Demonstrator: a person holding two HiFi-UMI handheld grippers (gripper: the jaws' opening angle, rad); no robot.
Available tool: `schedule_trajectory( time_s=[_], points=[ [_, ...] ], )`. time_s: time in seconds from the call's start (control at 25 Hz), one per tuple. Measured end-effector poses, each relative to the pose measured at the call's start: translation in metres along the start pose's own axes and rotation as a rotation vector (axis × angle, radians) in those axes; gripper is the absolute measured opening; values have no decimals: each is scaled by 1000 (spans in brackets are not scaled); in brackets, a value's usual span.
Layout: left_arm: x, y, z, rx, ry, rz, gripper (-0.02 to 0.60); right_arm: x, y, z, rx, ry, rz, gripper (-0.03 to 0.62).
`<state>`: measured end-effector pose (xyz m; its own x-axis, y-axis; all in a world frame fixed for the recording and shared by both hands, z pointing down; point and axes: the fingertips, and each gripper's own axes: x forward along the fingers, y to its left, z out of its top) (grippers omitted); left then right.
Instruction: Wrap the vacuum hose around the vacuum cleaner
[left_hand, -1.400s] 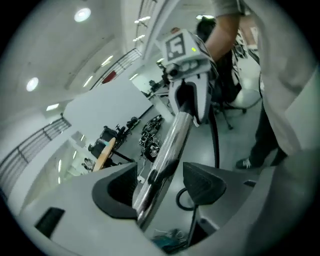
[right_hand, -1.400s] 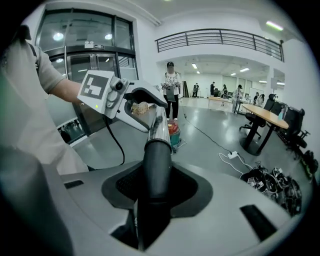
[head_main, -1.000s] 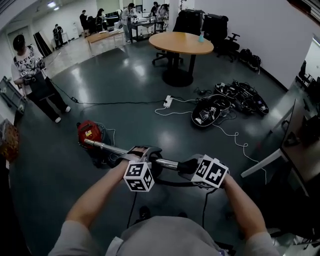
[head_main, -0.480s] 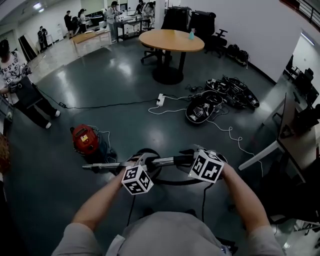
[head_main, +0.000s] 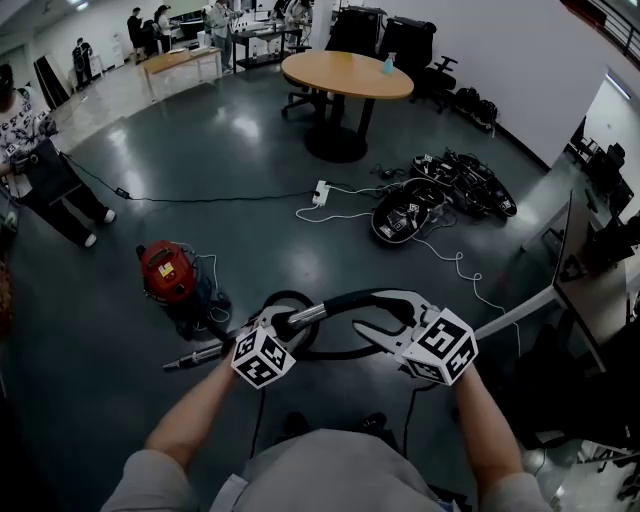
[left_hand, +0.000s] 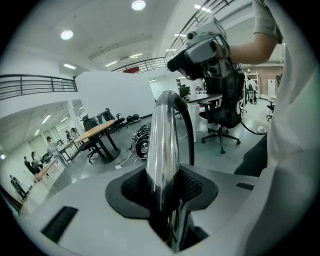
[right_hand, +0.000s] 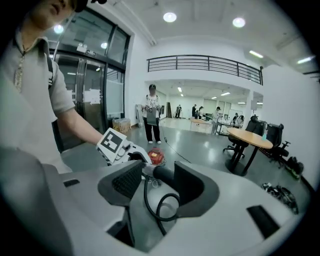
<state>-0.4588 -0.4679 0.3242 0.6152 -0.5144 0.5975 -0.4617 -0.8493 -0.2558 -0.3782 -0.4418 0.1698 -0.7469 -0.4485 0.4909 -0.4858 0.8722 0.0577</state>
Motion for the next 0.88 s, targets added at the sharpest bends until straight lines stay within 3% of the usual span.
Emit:
schedule_trajectory(
  time_s=[0.16, 0.4, 0.6, 0.88],
  points=[
    [-8, 21, -2, -84, -42, 45, 156, 13, 36, -7, 69, -56, 74, 202],
    [-15, 47, 15, -186, -121, 100, 156, 53, 61, -58, 202, 36, 197, 202],
    [-24, 55, 37, -315, -215, 132, 156, 95, 79, -93, 295, 99, 285, 202],
    [-14, 61, 63, -470, -319, 131, 156, 144, 73, -117, 419, 69, 282, 202]
  ],
)
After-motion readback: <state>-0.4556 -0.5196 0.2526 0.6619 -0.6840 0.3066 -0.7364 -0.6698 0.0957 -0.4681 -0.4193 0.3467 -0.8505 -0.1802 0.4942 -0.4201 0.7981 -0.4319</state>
